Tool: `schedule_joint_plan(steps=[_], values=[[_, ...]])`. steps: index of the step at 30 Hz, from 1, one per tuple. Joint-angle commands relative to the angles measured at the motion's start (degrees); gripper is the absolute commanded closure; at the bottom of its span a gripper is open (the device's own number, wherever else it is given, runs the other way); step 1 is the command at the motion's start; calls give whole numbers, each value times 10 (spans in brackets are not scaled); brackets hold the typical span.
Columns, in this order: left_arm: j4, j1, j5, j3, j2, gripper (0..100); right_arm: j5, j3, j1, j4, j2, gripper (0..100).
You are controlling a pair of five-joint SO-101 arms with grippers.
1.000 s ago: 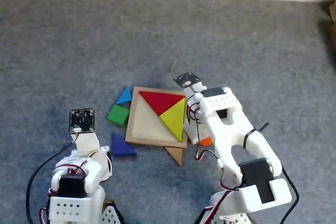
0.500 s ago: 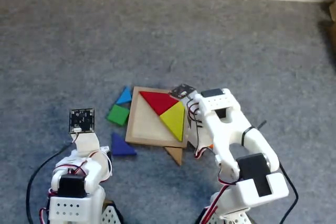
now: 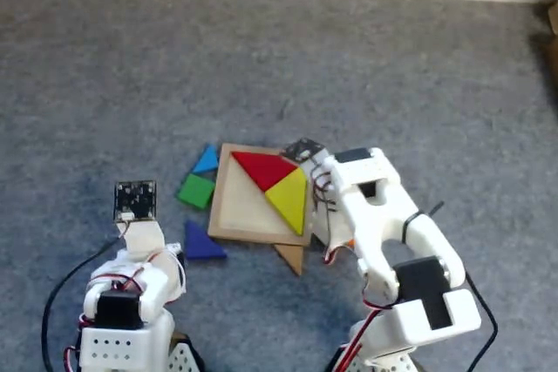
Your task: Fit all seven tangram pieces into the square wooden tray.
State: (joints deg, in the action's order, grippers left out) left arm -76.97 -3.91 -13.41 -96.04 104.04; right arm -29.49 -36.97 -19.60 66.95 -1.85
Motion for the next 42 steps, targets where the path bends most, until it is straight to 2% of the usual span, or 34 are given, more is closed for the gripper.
schedule_joint_plan(steps=[1,5,12,18,23,29,42], values=[[-3,-5,1,-12,6,995,-10,0,10,-23,-3,724],[-3,-5,1,-12,6,995,-10,0,10,-23,-3,738],[-3,-5,1,-12,6,995,-10,0,10,-23,0,915],[-3,-5,1,-12,6,995,-8,5,10,-23,0,920],[-3,-5,1,-12,6,995,-7,6,10,-23,0,889],[-3,-5,1,-12,6,995,-6,6,10,-25,0,707],[-3,-5,1,-12,6,995,-11,15,8,-77,-2,702]])
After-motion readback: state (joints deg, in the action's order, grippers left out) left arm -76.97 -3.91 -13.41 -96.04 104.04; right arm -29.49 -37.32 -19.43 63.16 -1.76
